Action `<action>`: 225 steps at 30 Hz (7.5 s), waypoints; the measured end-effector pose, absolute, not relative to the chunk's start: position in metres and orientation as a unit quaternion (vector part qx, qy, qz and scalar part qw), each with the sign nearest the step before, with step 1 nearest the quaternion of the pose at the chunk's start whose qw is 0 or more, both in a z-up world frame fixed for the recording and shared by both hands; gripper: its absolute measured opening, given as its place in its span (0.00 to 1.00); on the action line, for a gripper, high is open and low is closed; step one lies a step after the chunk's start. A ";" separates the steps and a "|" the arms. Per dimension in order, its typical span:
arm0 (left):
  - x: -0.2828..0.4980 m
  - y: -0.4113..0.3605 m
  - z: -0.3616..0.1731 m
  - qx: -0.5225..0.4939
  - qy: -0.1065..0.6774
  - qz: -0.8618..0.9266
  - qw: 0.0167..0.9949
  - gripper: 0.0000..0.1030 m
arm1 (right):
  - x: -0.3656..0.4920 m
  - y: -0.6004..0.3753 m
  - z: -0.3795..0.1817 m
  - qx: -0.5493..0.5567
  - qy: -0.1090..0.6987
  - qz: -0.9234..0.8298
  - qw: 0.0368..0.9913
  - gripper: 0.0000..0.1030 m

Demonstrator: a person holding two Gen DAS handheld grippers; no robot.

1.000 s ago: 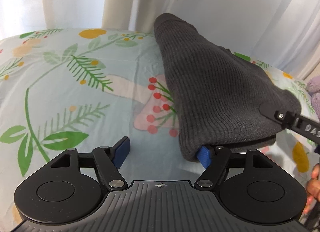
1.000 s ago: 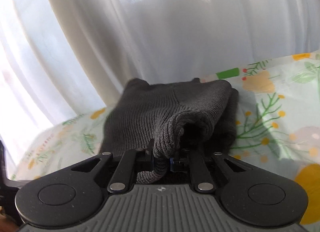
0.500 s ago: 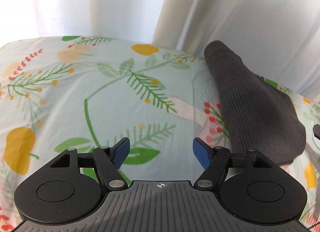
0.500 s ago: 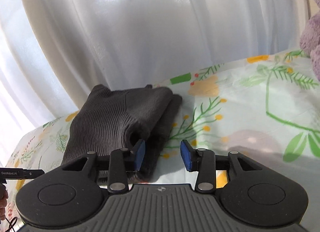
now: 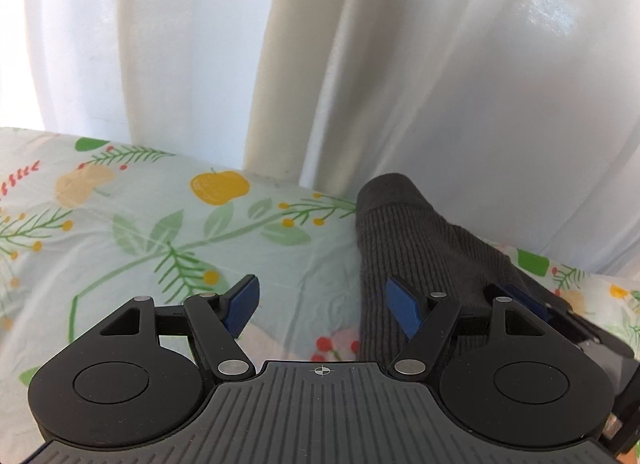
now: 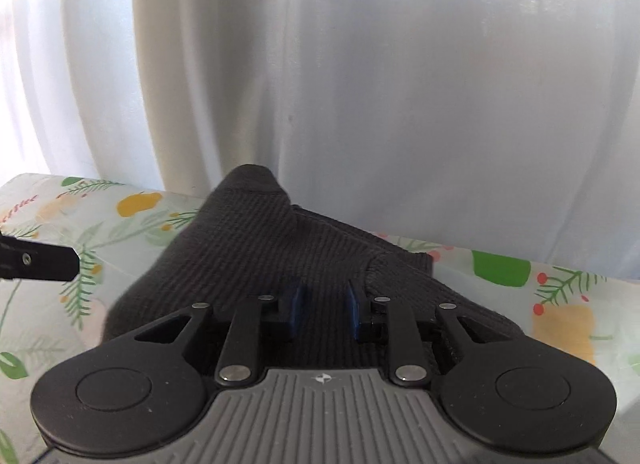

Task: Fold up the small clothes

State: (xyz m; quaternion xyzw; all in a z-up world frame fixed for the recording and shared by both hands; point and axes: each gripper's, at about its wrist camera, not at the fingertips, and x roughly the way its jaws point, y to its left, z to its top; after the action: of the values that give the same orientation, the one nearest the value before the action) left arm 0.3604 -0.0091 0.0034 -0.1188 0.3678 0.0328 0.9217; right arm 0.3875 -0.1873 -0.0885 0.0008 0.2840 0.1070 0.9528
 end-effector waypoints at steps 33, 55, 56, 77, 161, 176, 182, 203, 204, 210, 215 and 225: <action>0.353 0.006 -0.033 -0.149 0.369 -0.026 0.917 0.84 | 0.288 -0.281 -0.089 0.256 0.282 0.092 0.920 0.41; 0.368 0.025 -0.047 -0.258 0.448 -0.148 0.843 0.84 | 0.299 -0.334 -0.119 0.345 0.358 0.160 0.853 0.47; 0.371 0.027 -0.049 -0.273 0.450 -0.155 0.836 0.84 | 0.301 -0.341 -0.121 0.360 0.358 0.159 0.847 0.56; 0.401 0.018 -0.072 -0.295 0.483 -0.209 0.798 0.72 | 0.377 -0.340 -0.136 0.430 0.424 0.211 0.769 0.43; 0.104 0.099 -0.058 -0.106 0.426 -0.021 0.898 0.84 | 0.165 -0.164 -0.095 0.185 0.436 0.213 0.855 0.42; 0.113 0.084 -0.073 -0.072 0.434 0.011 0.898 0.86 | 0.176 -0.187 -0.130 0.495 0.370 0.224 0.754 0.11; 0.113 0.087 -0.070 -0.068 0.453 0.015 0.889 0.84 | 0.178 -0.173 -0.115 0.286 0.391 0.135 0.864 0.09; 0.138 0.089 -0.060 -0.069 0.433 0.041 0.898 0.90 | 0.179 -0.101 -0.097 -0.066 0.334 0.128 0.931 0.17; 0.138 0.089 -0.062 -0.061 0.432 0.043 0.899 0.93 | 0.177 -0.104 -0.096 -0.067 0.336 0.130 0.931 0.17; 0.128 0.098 -0.056 -0.069 0.435 0.046 0.896 0.95 | 0.177 -0.103 -0.088 -0.059 0.364 0.124 0.921 0.19; 0.108 0.098 -0.049 -0.039 0.448 0.065 0.891 0.99 | 0.165 -0.113 -0.076 -0.003 0.428 0.127 0.895 0.97; 0.100 0.084 -0.044 -0.058 0.495 0.014 0.867 1.00 | 0.145 -0.108 -0.068 -0.009 0.488 0.088 0.869 0.96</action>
State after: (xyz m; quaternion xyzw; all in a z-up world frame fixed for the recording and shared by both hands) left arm 0.1003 0.0839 -0.0439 -0.0582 0.4947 0.0144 0.8670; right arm 0.1448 -0.1080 -0.0677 -0.0088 0.4878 0.0877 0.8685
